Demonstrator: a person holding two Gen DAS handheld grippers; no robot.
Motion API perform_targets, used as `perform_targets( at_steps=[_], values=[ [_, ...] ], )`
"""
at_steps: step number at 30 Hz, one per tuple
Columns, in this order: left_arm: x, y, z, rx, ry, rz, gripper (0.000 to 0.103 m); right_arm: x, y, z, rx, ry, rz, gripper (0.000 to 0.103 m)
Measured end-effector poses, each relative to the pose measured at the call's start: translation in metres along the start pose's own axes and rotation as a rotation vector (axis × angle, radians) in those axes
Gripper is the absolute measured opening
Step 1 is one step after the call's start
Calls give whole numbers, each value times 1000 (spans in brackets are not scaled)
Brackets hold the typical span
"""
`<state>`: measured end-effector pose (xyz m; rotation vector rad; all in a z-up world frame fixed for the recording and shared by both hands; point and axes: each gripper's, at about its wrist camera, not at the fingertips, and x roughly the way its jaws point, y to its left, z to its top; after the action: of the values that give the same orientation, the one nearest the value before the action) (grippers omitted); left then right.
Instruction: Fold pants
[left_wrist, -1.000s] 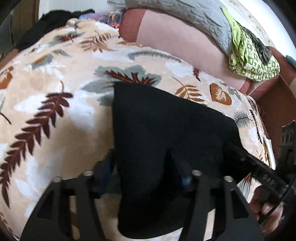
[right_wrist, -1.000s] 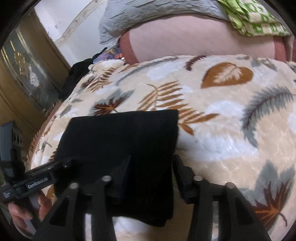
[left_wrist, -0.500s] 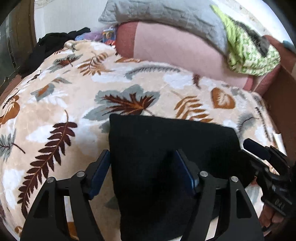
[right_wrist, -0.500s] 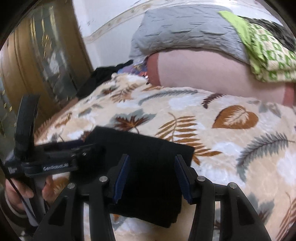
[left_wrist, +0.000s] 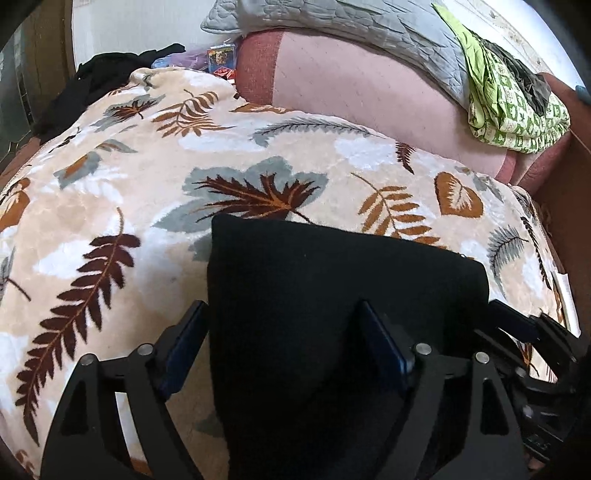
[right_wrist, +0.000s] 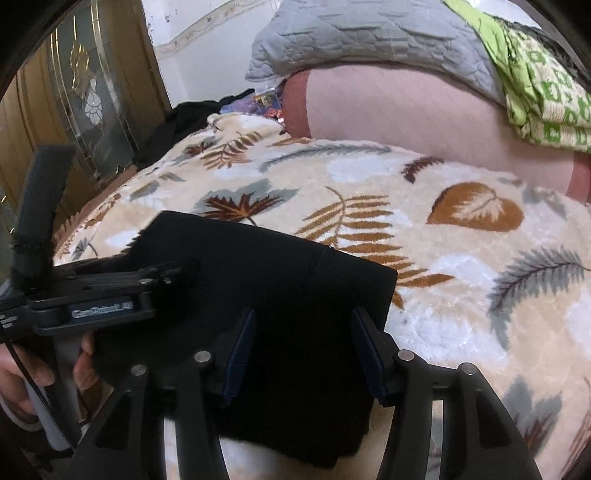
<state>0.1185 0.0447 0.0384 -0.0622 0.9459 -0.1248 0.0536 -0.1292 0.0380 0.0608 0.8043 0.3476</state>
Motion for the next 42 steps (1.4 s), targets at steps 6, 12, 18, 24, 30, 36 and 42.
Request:
perform_targets(
  at_steps=[6, 12, 18, 24, 30, 36, 42],
  values=[
    [-15, 0, -8, 1, -12, 14, 83, -26, 10, -17, -15, -14, 1, 58],
    [-32, -5, -19, 4, -13, 19, 83, -16, 8, -25, 14, 32, -31, 60],
    [-64, -12, -28, 25, -88, 37, 83, -60, 8, -16, 83, -81, -32, 63],
    [-93, -14, -39, 24, -171, 67, 83, -83, 16, -18, 107, -152, -77, 70],
    [-111, -13, -48, 21, -208, 84, 83, -95, 25, -21, 105, -164, -85, 79],
    [-127, -12, -55, 24, -241, 97, 83, -103, 31, -23, 108, -177, -74, 80],
    [-137, -12, -59, 24, -268, 108, 83, -108, 36, -27, 108, -178, -64, 81]
  ],
)
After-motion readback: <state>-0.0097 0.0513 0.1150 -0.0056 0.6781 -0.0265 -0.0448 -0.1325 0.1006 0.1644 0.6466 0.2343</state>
